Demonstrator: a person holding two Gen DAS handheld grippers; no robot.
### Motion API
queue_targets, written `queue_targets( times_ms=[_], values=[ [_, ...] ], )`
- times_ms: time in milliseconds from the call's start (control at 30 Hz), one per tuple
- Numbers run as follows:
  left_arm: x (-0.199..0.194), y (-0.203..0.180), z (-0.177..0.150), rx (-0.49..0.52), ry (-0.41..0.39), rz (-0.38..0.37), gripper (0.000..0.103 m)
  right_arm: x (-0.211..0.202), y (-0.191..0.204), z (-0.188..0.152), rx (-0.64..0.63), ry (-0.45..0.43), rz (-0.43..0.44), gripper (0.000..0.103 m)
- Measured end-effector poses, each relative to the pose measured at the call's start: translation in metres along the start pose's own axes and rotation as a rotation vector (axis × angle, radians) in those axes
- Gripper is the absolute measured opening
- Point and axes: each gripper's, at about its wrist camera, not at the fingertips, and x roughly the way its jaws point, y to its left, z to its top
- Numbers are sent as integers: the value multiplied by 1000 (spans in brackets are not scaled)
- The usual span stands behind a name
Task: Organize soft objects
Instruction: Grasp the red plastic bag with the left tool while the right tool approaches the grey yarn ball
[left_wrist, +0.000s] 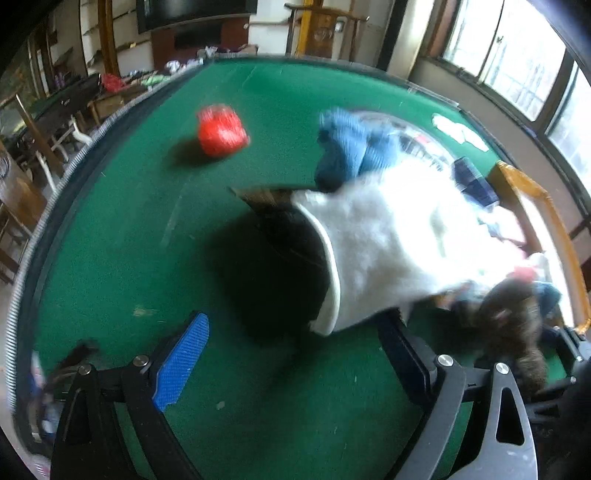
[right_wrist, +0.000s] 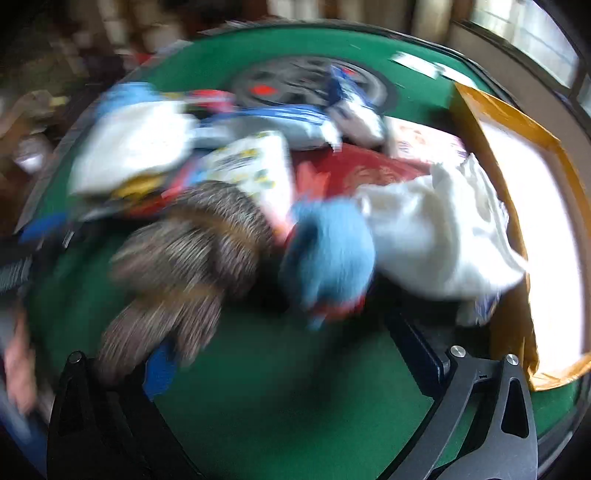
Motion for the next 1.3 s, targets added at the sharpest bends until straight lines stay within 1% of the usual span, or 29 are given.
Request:
queue_targets(
  times_ms=[33, 67, 133, 167, 200, 233, 267, 300, 367, 433, 533, 633, 700, 767, 800, 867, 900, 933, 1067, 1133, 1200, 1300],
  values=[
    [-15, 6, 3, -5, -34, -10, 93, -13, 0, -11, -37, -35, 48, 101],
    [-23, 10, 7, -11, -55, -16, 93, -20, -1, -16, -57, -52, 57, 101],
    [-37, 20, 23, -34, -73, -32, 93, -28, -2, -23, -74, -67, 76, 99],
    [-40, 25, 34, -43, -73, -38, 93, -35, -3, -26, -80, -91, 113, 97],
    [-42, 30, 47, -57, -71, -28, 93, -40, -2, -26, -90, -114, 136, 96],
    [-41, 35, 60, -78, -70, -7, 93, -49, -2, -27, -101, -145, 139, 95],
    [-39, 38, 70, -93, -67, 6, 93, -60, -2, -30, -120, -193, 142, 95],
    [-35, 42, 82, -106, -62, 7, 93, -66, -1, -31, -139, -231, 146, 95],
    [-21, 48, 101, -148, -45, 43, 93, -83, -2, -38, -174, -308, 147, 95],
    [3, 56, 122, -185, 2, 60, 92, -93, -7, -43, -173, -355, 149, 95],
    [31, 61, 137, -195, 44, 92, 89, -97, -12, -42, -172, -395, 167, 94],
    [60, 61, 154, -200, 82, 122, 81, -106, -17, -49, -181, -409, 176, 94],
    [72, 59, 156, -198, 105, 141, 78, -107, -20, -53, -188, -410, 180, 94],
    [82, 60, 157, -203, 126, 146, 65, -109, -25, -57, -180, -419, 196, 94],
    [85, 61, 158, -201, 136, 142, 61, -108, -26, -57, -175, -416, 202, 94],
    [94, 63, 158, -203, 149, 149, 50, -105, -29, -56, -164, -403, 228, 88],
    [100, 64, 156, -206, 167, 146, 43, -103, -30, -55, -159, -392, 233, 81],
    [105, 64, 154, -210, 186, 130, 39, -100, -30, -53, -155, -377, 242, 77],
    [97, 65, 144, -204, 150, 130, 38, -96, -24, -52, -166, -363, 247, 77],
    [84, 69, 136, -212, 127, 128, 38, -95, -18, -52, -182, -358, 257, 77],
    [62, 72, 127, -207, 89, 100, 38, -93, -10, -50, -207, -344, 272, 77],
    [22, 72, 108, -182, 28, 58, 38, -84, 5, -47, -257, -301, 278, 77]
  ],
)
